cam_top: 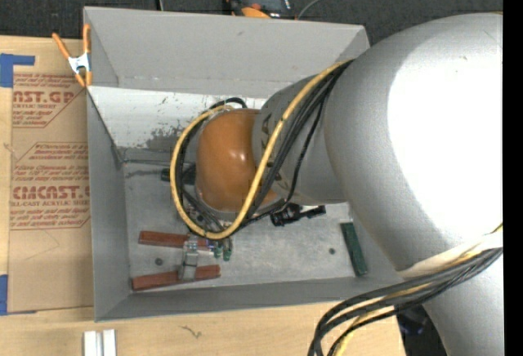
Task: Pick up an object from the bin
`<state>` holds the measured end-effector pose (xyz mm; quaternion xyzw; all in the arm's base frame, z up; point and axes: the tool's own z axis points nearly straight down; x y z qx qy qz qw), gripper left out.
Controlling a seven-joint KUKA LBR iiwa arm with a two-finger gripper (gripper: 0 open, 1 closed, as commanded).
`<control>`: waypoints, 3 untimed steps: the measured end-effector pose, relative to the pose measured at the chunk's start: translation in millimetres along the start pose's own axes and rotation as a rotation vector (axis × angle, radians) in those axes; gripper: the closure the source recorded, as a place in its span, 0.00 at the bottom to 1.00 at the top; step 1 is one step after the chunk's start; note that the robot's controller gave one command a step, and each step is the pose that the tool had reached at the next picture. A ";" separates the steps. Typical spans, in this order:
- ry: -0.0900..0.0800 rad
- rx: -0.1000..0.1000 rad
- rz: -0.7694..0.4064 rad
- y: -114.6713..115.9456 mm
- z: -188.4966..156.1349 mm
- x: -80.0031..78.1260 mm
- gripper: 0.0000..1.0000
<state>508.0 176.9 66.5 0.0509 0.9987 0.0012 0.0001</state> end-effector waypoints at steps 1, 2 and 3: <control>-0.001 0.000 0.000 1.0 -0.5 -0.3 0.00; -0.001 0.000 0.000 1.9 -0.8 -0.6 0.00; -0.001 0.000 -0.001 2.7 -1.0 -0.8 0.00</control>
Offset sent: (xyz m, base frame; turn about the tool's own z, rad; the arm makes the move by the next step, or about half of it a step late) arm 0.0000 0.0000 0.0000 0.0000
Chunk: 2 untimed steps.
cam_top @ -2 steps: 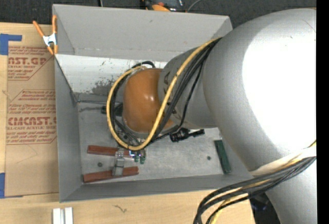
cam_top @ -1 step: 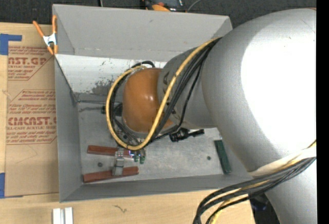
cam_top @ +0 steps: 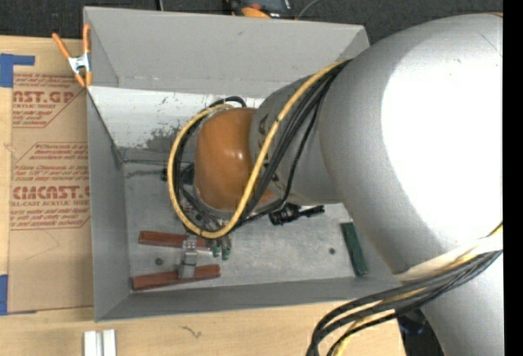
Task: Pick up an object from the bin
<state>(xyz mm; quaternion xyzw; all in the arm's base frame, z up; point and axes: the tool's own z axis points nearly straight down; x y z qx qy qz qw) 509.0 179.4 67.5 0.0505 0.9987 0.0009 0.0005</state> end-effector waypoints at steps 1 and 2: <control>-0.001 -0.001 0.000 0.8 -0.9 -0.2 1.00; -0.003 -0.001 -0.001 1.9 -53.7 -1.3 1.00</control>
Offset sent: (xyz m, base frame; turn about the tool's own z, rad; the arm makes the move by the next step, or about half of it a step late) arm 0.0000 0.0000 0.0000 0.0000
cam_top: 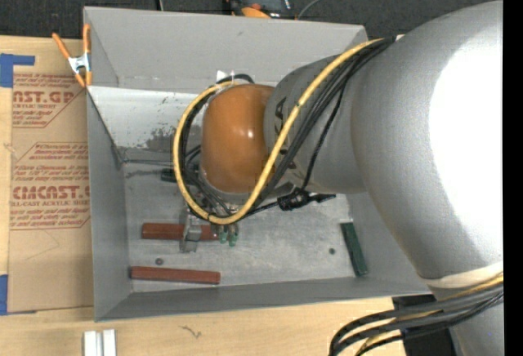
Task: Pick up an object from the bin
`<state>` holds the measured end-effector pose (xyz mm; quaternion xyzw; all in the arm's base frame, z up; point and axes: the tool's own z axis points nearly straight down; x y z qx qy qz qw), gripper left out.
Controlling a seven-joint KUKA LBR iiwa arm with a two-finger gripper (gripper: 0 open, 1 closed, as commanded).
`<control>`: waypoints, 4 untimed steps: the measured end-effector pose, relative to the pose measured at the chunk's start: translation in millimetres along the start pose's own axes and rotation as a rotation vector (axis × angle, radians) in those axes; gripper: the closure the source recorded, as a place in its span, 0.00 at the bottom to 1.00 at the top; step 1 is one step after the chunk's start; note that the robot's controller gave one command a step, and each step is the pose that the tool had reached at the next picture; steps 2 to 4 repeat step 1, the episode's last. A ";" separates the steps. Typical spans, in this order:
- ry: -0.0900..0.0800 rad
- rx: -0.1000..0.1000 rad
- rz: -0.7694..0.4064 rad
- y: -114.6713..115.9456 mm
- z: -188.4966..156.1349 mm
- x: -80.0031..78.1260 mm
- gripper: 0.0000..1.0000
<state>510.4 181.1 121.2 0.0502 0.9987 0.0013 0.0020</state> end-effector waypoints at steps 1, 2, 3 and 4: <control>-0.001 0.000 -0.001 1.2 -53.8 -1.1 1.00; -0.001 0.000 -0.001 1.2 -53.8 -1.1 1.00; -0.001 0.000 -0.001 1.2 -53.8 -1.1 1.00; -0.001 0.000 -0.001 1.2 -53.8 -1.1 1.00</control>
Offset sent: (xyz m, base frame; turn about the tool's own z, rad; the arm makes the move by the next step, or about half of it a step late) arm -0.0001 0.0001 0.0509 0.0000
